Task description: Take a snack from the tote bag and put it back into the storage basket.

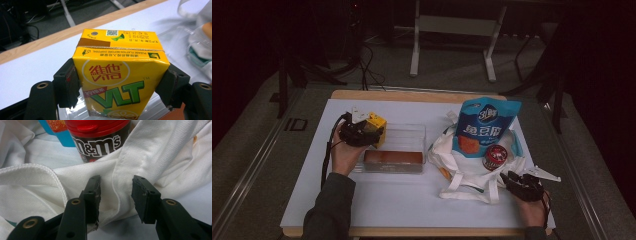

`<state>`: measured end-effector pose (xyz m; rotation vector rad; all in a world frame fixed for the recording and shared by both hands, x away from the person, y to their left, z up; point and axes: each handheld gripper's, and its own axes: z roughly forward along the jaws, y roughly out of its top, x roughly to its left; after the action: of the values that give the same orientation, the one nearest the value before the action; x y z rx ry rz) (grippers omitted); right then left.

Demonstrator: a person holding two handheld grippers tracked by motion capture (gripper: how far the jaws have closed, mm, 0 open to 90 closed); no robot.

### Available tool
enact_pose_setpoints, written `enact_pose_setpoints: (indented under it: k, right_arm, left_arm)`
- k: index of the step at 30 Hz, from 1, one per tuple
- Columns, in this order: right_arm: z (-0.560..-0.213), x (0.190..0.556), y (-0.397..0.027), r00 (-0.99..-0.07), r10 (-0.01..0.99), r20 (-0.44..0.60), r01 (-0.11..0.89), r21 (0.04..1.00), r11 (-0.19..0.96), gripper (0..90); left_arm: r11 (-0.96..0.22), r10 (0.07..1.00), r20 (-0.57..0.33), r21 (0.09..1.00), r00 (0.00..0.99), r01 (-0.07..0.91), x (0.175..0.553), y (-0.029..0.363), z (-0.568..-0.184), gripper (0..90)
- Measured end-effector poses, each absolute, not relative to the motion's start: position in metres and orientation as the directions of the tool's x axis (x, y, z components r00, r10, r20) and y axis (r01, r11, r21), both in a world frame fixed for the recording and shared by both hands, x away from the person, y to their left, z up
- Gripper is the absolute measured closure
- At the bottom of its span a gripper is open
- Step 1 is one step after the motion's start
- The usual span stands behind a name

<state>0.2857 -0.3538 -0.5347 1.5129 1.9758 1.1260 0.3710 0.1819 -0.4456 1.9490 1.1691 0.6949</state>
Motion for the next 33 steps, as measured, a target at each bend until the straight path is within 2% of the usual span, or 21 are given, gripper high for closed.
enact_pose_setpoints:
  k: [4,12,33]
  right_arm:
    - [-0.535,0.286,-0.354,-0.33,0.933,0.146,0.603,0.793,0.089,58.4]
    - [-0.535,0.286,-0.354,-0.329,0.933,0.146,0.603,0.793,0.089,58.4]
    - [-0.535,0.286,-0.354,-0.329,0.933,0.145,0.602,0.794,0.089,58.3]
  left_arm:
    - [-0.286,0.904,0.047,0.804,0.424,0.521,0.371,0.189,-0.453,29.0]
    - [-0.281,0.92,0.053,0.78,0.388,0.559,0.368,0.2,-0.462,29.0]
    - [-0.268,0.935,0.064,0.775,0.35,0.573,0.342,0.212,-0.475,27.9]
